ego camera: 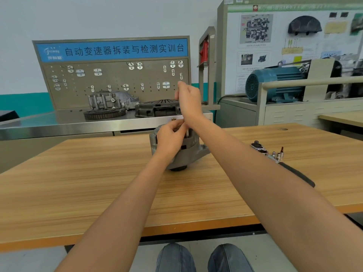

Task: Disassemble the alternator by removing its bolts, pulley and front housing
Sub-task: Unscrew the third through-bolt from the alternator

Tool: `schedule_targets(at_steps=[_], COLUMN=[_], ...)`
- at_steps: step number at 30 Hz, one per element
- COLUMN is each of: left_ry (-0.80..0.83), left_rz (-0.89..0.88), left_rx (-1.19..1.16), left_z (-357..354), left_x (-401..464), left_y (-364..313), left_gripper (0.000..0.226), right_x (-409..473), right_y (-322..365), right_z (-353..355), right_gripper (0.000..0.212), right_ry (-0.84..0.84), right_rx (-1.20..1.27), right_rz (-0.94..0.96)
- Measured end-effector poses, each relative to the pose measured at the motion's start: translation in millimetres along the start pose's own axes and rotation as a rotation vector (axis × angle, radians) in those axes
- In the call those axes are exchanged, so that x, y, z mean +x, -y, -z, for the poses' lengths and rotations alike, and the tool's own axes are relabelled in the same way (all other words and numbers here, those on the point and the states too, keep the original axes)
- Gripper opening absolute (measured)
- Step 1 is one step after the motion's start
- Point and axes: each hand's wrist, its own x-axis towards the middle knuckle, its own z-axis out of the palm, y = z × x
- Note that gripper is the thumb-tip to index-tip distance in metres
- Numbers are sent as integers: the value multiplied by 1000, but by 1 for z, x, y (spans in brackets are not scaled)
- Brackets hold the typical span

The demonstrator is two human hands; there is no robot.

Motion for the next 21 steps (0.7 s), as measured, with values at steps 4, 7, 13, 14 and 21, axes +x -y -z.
schedule_targets(at_steps=[4,7,13,14,21], left_ry=[-41,-123,-93,-71,-6], left_rz=[37,99,19,0,-61], left_rx=[-7,18,52,31,-67], left_z=[-1,-4,-4,-4,1], left_x=[5,10,6,4,-3], left_y=[-2,-1,-2,-1,-1], left_gripper=[20,30,24,21,17], right_x=[-9,-18,-14,-15,0], right_y=[-12,-20,-11,-8,14], right_z=[0,-6,-6,-5,-4], right_gripper=[30,30,24,30,53], right_ry=[-126,-286,-205,-182,85], right_rx=[-665,-1045,-667,-542,218], right_rz=[381,495,443,426,-165])
